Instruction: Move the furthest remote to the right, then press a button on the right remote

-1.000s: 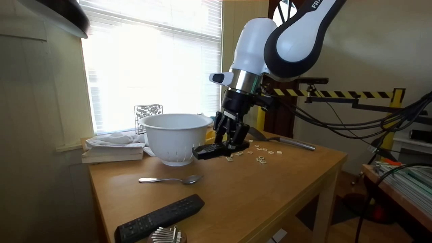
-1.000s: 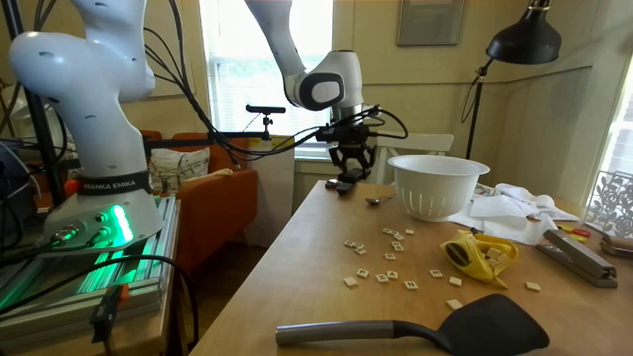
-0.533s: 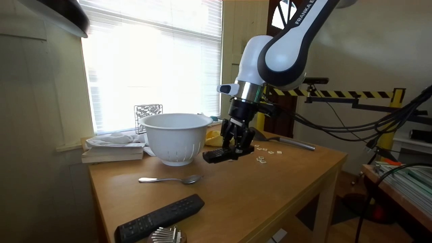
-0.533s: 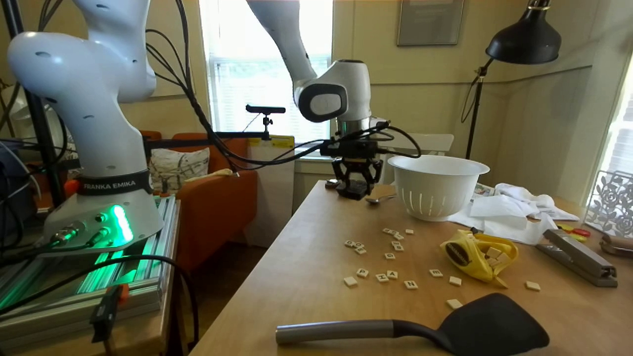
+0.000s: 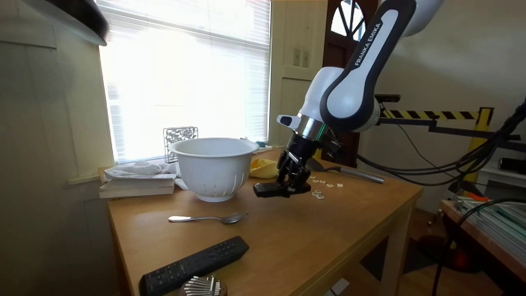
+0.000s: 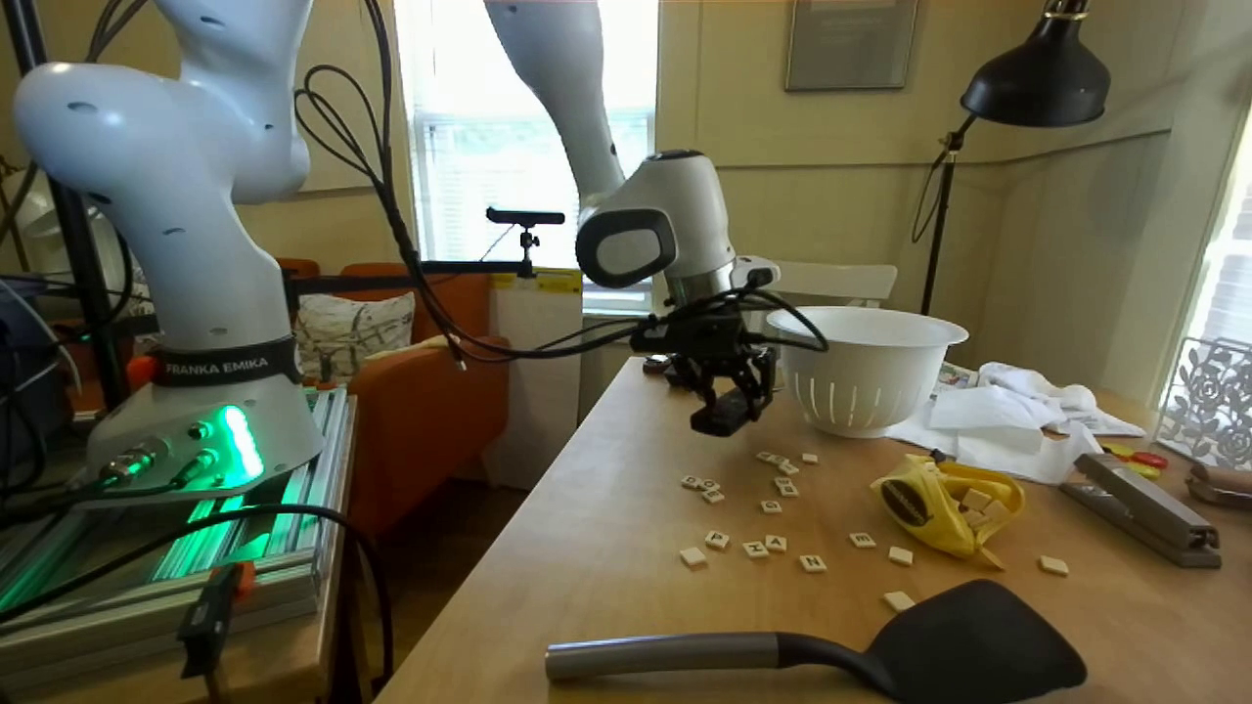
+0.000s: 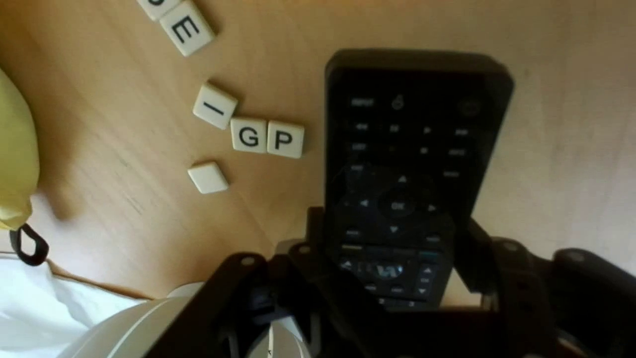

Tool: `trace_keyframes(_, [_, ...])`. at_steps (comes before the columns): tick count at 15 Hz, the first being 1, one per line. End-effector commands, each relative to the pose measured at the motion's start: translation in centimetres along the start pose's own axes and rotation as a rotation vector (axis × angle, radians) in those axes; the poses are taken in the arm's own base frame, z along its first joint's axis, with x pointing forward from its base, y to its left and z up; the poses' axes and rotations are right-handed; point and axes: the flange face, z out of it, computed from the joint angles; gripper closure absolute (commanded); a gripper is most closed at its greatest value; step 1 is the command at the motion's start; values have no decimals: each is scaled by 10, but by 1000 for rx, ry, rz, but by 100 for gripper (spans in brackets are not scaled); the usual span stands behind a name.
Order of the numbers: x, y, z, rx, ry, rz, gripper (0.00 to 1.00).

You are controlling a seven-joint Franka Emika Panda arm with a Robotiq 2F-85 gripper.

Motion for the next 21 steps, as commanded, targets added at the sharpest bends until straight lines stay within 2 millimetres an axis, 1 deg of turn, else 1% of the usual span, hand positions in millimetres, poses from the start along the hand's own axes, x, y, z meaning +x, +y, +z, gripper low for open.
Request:
trace_keyframes(1, [-8, -8, 12, -24, -1, 23, 64])
trace_keyframes(5, [-9, -11, 19, -20, -13, 20, 64])
trace_keyframes(6, [-9, -12, 19, -13, -21, 15, 44])
trace_keyframes(7, [-8, -12, 20, -12, -22, 8, 14])
trace_keyframes(8, [-7, -13, 20, -11, -22, 6, 12])
trace_keyframes(10, [-6, -14, 20, -12, -24, -3, 2])
trace_keyframes(11, [-5, -14, 18, -14, -25, -5, 0])
trace_keyframes(13, [-4, -12, 12, -20, -40, -9, 0])
trace_keyframes(15, [-3, -11, -4, -22, -74, 4, 0])
trace_keyframes(17, [-2, -6, -28, -44, -102, 8, 0])
trace_keyframes(19, [1, -2, -56, -47, -125, -6, 0])
trace_keyframes(20, [1, -4, -66, -24, -140, -17, 25])
trace_keyframes(21, [0, -5, -74, -11, -153, -20, 26])
